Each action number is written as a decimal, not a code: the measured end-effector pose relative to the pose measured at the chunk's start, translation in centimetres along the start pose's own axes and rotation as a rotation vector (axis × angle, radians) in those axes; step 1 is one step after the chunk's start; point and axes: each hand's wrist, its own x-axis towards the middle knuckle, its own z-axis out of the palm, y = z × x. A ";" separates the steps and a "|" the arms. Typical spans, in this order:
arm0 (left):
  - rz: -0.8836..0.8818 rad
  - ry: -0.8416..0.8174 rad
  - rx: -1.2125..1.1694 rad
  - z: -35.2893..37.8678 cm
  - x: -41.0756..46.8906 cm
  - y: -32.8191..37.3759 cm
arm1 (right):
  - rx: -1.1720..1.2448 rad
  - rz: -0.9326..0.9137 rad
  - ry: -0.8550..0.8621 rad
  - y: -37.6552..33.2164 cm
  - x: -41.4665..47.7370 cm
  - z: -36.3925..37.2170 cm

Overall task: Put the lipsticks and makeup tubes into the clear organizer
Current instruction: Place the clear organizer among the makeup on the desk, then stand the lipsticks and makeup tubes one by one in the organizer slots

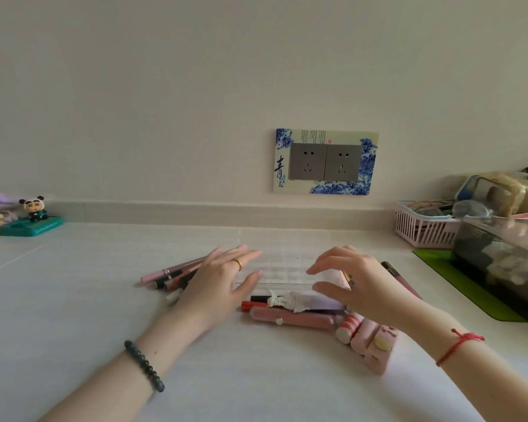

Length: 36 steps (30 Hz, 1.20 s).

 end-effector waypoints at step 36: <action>-0.214 0.123 -0.835 -3.0 3.2 4.9 | 0.740 0.087 0.239 -5.6 5.1 -1.4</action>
